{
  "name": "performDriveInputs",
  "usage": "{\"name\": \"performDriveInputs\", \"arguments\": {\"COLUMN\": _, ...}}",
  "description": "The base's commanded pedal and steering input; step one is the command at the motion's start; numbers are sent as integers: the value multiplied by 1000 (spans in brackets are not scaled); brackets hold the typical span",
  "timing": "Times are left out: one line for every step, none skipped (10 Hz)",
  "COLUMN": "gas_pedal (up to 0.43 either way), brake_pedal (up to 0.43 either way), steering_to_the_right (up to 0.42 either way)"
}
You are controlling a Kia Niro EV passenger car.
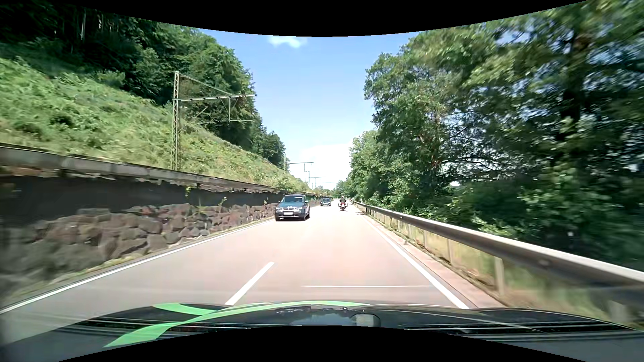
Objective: Follow the waypoints while adhering to traffic rules and regulations
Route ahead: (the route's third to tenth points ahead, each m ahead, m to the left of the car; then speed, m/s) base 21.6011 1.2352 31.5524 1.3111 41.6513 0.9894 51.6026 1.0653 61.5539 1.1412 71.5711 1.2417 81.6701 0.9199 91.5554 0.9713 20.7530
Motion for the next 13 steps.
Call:
{"name": "performDriveInputs", "arguments": {"gas_pedal": 248, "brake_pedal": 0, "steering_to_the_right": 4}}
{"name": "performDriveInputs", "arguments": {"gas_pedal": 260, "brake_pedal": 0, "steering_to_the_right": 4}}
{"name": "performDriveInputs", "arguments": {"gas_pedal": 268, "brake_pedal": 0, "steering_to_the_right": 2}}
{"name": "performDriveInputs", "arguments": {"gas_pedal": 280, "brake_pedal": 0, "steering_to_the_right": 1}}
{"name": "performDriveInputs", "arguments": {"gas_pedal": 280, "brake_pedal": 0, "steering_to_the_right": 1}}
{"name": "performDriveInputs", "arguments": {"gas_pedal": 280, "brake_pedal": 0, "steering_to_the_right": -1}}
{"name": "performDriveInputs", "arguments": {"gas_pedal": 280, "brake_pedal": 0, "steering_to_the_right": -2}}
{"name": "performDriveInputs", "arguments": {"gas_pedal": 280, "brake_pedal": 0, "steering_to_the_right": -2}}
{"name": "performDriveInputs", "arguments": {"gas_pedal": 280, "brake_pedal": 0, "steering_to_the_right": -2}}
{"name": "performDriveInputs", "arguments": {"gas_pedal": 280, "brake_pedal": 0, "steering_to_the_right": -2}}
{"name": "performDriveInputs", "arguments": {"gas_pedal": 268, "brake_pedal": 0, "steering_to_the_right": -2}}
{"name": "performDriveInputs", "arguments": {"gas_pedal": 248, "brake_pedal": 0, "steering_to_the_right": -1}}
{"name": "performDriveInputs", "arguments": {"gas_pedal": 248, "brake_pedal": 0, "steering_to_the_right": -1}}
